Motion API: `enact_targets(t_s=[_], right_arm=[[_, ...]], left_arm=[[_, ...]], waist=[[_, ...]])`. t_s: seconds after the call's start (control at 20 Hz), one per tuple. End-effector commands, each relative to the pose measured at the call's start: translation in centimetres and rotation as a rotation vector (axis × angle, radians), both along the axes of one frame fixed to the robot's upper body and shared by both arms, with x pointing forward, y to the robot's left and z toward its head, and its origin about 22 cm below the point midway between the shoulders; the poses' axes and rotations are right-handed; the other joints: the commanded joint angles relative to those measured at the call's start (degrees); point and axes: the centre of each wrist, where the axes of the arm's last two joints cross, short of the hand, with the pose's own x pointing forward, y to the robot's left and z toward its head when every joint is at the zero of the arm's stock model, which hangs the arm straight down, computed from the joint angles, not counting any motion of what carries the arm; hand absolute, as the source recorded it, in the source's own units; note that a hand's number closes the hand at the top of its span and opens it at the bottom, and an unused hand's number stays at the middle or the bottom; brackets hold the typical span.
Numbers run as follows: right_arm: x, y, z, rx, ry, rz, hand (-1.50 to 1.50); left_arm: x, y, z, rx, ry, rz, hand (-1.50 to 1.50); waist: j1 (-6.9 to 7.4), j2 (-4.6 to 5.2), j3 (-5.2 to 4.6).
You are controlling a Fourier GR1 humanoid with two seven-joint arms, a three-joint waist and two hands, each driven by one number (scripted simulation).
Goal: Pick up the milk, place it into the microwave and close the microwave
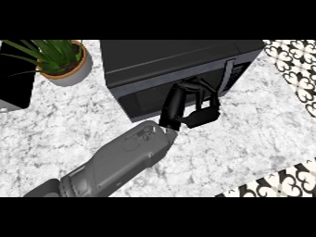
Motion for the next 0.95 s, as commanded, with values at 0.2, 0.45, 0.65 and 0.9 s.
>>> enact_targets(t_s=[0.2,0.45,0.65,0.9], right_arm=[[0.1,0.3,0.6,0.002,-0.005,0.053,-1.50],[0.3,0.2,1.0,0.005,-0.019,0.069,-1.50],[0.3,0.3,1.4,-0.012,-0.013,0.090,-1.50],[0.3,0.3,1.4,0.002,-0.010,0.092,-1.50]], left_arm=[[2.3,1.0,0.4,-0.013,-0.006,0.110,1.50],[2.4,1.1,0.1,-0.018,-0.017,0.117,1.50],[2.3,1.1,0.0,-0.023,-0.021,0.125,1.50],[2.3,1.1,0.0,-0.033,-0.031,0.130,1.50]], waist=[[-1.21,0.88,-0.07],[-0.85,1.14,-0.01],[-1.58,1.20,-0.06],[-1.57,1.26,0.04]])
